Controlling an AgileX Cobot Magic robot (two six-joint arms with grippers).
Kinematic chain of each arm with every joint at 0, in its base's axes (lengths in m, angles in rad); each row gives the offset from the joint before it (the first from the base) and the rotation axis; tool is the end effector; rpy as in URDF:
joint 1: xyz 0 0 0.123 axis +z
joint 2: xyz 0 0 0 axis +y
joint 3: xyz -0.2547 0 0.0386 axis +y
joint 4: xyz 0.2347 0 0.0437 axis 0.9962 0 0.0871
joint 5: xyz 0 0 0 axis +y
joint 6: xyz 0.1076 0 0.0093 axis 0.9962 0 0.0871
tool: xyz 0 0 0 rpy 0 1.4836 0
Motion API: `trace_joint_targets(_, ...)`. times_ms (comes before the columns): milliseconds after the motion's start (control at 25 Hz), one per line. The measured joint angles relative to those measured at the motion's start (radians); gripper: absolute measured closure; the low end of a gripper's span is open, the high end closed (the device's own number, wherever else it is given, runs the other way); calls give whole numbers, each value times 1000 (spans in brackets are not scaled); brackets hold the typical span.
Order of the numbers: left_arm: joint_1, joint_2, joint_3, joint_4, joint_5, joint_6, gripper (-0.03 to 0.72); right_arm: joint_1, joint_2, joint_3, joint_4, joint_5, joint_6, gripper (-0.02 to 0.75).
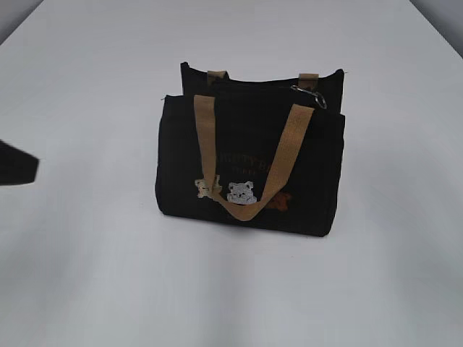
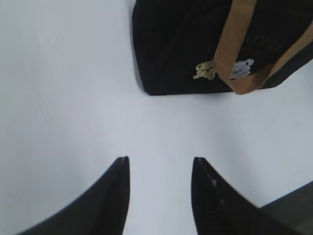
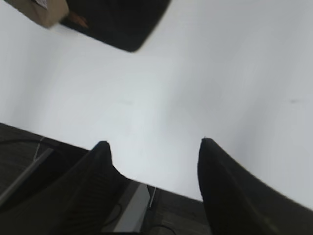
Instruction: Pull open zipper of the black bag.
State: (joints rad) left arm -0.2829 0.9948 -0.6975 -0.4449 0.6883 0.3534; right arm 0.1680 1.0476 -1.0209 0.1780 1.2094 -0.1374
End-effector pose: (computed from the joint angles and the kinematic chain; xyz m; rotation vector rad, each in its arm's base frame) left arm 0.1833 -0.0841 0.2526 0.4690 2.3832 -0.4635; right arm 0.1804 0.0487 0.3034 -0.3759 2.6862 0.2536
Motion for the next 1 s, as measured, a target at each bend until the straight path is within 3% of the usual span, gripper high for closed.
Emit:
trace_joint_targets(200, 0, -402, 72, 190, 184, -200, 379, 1, -347, 304, -66, 9, 5, 303)
trace_joint_targets(360, 0, -633, 78, 284, 298, -267, 379, 1, -581, 474, -74, 1, -24, 303)
trace_joint_targets(680, 1, -859, 103, 353, 363, -282, 379, 1, -944, 531, -64, -96, -47, 311)
trace_joint_targets(1000, 1, -983, 169, 366, 372, -279, 380, 1, -1054, 535, -63, -107, -46, 381)
